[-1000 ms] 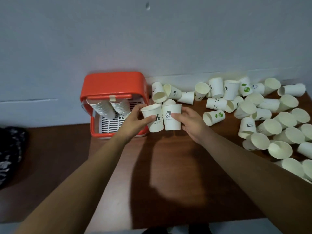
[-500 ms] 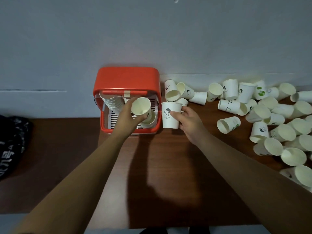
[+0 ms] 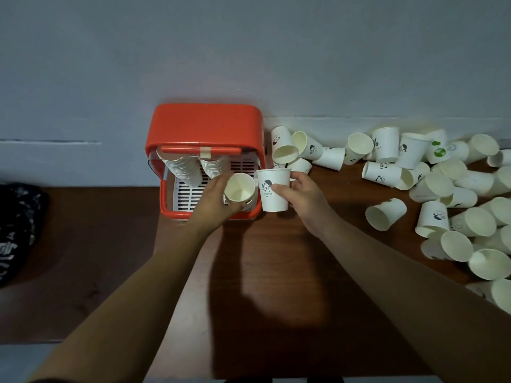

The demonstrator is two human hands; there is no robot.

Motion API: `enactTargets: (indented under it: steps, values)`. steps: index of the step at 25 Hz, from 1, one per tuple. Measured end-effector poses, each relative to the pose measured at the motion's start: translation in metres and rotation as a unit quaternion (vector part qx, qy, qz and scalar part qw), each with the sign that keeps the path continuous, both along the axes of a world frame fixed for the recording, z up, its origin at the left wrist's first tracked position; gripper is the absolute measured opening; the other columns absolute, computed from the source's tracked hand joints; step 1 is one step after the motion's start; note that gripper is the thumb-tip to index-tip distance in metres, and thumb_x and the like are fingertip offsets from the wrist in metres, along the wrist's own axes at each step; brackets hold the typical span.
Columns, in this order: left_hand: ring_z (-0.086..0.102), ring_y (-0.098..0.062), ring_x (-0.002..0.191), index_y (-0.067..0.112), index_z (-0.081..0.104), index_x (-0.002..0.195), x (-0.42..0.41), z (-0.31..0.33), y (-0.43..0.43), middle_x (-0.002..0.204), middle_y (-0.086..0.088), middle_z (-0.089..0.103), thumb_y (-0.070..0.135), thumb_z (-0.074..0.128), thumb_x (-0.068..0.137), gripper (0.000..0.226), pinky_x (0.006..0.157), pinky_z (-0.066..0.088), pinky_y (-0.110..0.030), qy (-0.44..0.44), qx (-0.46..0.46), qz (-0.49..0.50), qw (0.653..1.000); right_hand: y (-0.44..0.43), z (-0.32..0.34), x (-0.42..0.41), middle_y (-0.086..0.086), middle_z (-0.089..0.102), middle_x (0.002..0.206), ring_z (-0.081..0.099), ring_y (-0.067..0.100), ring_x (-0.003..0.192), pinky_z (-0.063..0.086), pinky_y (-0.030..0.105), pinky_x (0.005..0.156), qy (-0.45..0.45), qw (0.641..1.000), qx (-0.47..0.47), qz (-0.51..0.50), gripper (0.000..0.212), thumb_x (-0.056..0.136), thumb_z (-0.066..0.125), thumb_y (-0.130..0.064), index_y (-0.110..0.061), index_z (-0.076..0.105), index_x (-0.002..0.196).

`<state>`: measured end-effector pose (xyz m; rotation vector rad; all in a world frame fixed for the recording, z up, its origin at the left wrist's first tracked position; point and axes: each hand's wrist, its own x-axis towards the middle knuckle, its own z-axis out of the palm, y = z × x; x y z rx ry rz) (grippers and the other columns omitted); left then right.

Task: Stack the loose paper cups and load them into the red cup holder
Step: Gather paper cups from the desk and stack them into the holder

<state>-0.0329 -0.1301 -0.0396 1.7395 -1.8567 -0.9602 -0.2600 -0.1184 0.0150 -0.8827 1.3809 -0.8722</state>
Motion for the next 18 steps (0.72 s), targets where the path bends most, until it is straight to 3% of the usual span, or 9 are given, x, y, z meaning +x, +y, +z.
enactTargets:
  steps: [1, 4, 6, 8, 12, 15, 18]
  values:
    - [0.043, -0.018, 0.131, 0.024, 0.039, 0.147, 0.001, 0.000, -0.001, 0.142, 0.001, 0.048, 0.046, 0.080, 0.073, 0.087, 0.106, 0.040, -0.037, -0.006, 0.009, -0.017, 1.000, -0.002, 0.001, 0.003, 0.005, 0.069, 0.114, 0.068, 0.019, 0.102, 0.057, 0.039, 0.089, 0.009, 1.000, -0.014, 0.008, 0.048, 0.084, 0.075, -0.018, -0.016, 0.054, 0.126]
    - [0.034, -0.007, 0.136, 0.027, 0.028, 0.154, 0.004, 0.011, 0.003, 0.149, 0.010, 0.038, 0.054, 0.078, 0.076, 0.096, 0.108, 0.032, -0.028, 0.031, 0.033, -0.013, 0.999, -0.009, 0.000, 0.011, -0.002, 0.064, 0.120, 0.062, 0.012, 0.107, 0.054, 0.030, 0.091, 0.072, 0.994, -0.064, 0.053, 0.056, 0.080, 0.078, -0.024, -0.022, 0.052, 0.130]
    - [0.041, -0.007, 0.134, 0.026, 0.039, 0.148, 0.005, 0.023, 0.010, 0.146, 0.008, 0.046, 0.052, 0.070, 0.084, 0.076, 0.111, 0.036, -0.033, 0.069, 0.008, 0.004, 0.998, -0.010, 0.002, 0.015, -0.006, 0.060, 0.122, 0.058, 0.008, 0.110, 0.049, 0.027, 0.093, 0.116, 0.985, -0.090, 0.092, 0.061, 0.079, 0.080, -0.028, -0.026, 0.050, 0.131]
    - [0.054, -0.010, 0.122, 0.027, 0.053, 0.137, 0.005, 0.038, 0.016, 0.131, 0.010, 0.059, 0.049, 0.064, 0.091, 0.052, 0.103, 0.047, -0.043, 0.144, 0.005, 0.005, 0.990, -0.009, 0.002, 0.020, -0.010, 0.059, 0.122, 0.055, 0.004, 0.113, 0.048, 0.026, 0.094, 0.119, 0.980, -0.105, 0.122, 0.060, 0.079, 0.080, -0.025, -0.028, 0.048, 0.129]
    - [0.060, -0.016, 0.118, 0.026, 0.053, 0.140, 0.004, 0.058, 0.010, 0.131, 0.007, 0.062, 0.027, 0.065, 0.096, 0.046, 0.098, 0.052, -0.036, 0.245, -0.003, -0.004, 0.969, -0.013, 0.008, 0.034, -0.015, 0.056, 0.121, 0.054, -0.007, 0.111, 0.045, 0.011, 0.084, 0.092, 0.976, -0.132, 0.149, 0.057, 0.082, 0.077, -0.015, -0.027, 0.043, 0.126]
    - [0.057, -0.010, 0.123, 0.022, 0.049, 0.143, 0.009, 0.060, 0.007, 0.136, 0.008, 0.059, 0.022, 0.065, 0.094, 0.052, 0.099, 0.049, -0.027, 0.247, -0.013, 0.005, 0.969, -0.020, 0.005, 0.044, -0.008, 0.057, 0.122, 0.055, 0.005, 0.115, 0.049, 0.023, 0.092, 0.129, 0.967, -0.163, 0.151, 0.056, 0.079, 0.079, -0.022, -0.025, 0.045, 0.124]
    - [0.057, -0.008, 0.124, 0.026, 0.051, 0.143, 0.016, 0.050, 0.007, 0.136, 0.010, 0.060, 0.025, 0.071, 0.091, 0.056, 0.102, 0.050, -0.039, 0.221, -0.010, 0.007, 0.975, -0.020, -0.007, 0.049, -0.004, 0.059, 0.118, 0.057, 0.013, 0.110, 0.051, 0.036, 0.093, 0.173, 0.956, -0.169, 0.163, 0.055, 0.078, 0.079, -0.028, -0.025, 0.047, 0.122]
